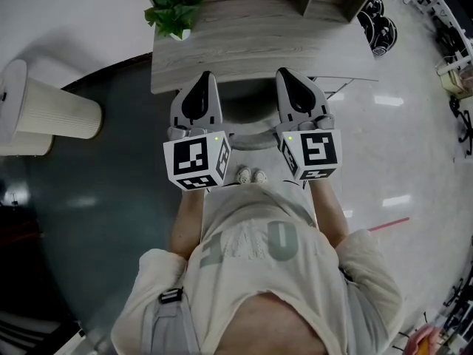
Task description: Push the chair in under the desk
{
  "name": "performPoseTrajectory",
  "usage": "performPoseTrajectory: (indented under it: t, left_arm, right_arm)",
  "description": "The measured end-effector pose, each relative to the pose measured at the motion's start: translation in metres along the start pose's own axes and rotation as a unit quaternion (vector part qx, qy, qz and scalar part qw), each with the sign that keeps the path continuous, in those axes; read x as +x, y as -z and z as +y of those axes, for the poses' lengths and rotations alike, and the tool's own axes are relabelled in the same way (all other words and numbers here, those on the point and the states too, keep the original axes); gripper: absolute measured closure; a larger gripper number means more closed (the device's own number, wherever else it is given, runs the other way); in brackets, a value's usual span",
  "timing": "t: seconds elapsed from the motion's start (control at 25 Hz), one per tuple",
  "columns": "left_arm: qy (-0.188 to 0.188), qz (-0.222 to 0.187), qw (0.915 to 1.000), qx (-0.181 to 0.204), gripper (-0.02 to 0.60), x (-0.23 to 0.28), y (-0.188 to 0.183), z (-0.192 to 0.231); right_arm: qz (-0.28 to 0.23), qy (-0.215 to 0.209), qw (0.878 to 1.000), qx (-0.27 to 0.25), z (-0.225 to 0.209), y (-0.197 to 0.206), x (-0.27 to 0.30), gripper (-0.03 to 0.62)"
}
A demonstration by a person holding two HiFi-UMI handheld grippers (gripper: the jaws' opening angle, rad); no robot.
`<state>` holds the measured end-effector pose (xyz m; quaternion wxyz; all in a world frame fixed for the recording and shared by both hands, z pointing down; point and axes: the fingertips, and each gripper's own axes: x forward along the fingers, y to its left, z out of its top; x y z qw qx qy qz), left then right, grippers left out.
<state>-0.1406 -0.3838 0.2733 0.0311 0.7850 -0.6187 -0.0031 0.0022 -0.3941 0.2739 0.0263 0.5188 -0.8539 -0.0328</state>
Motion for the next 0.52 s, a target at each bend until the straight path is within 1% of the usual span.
performPoseTrajectory:
  t: [0.16,0.32,0.52]
  left_arm:
    - [0.001,-0.002,1.0,-0.001,0.568,0.0,-0.003,0.002]
    - [0.007,-0.005,0.9999,-0.01,0.568,0.001,-0.007,0.002]
    - [0.009,-0.011,0.9999,-0.006,0.568,0.0,-0.014,0.001]
  right_arm:
    - [0.002,-0.001,1.0,-0.002,0.003,0.002,0.0,0.577]
    - [0.001,-0.003,1.0,-0.009,0.005,-0.001,0.001,0.577]
    - [-0.004,-0.007,1.0,-0.006,0.006,-0.005,0.002,0.577]
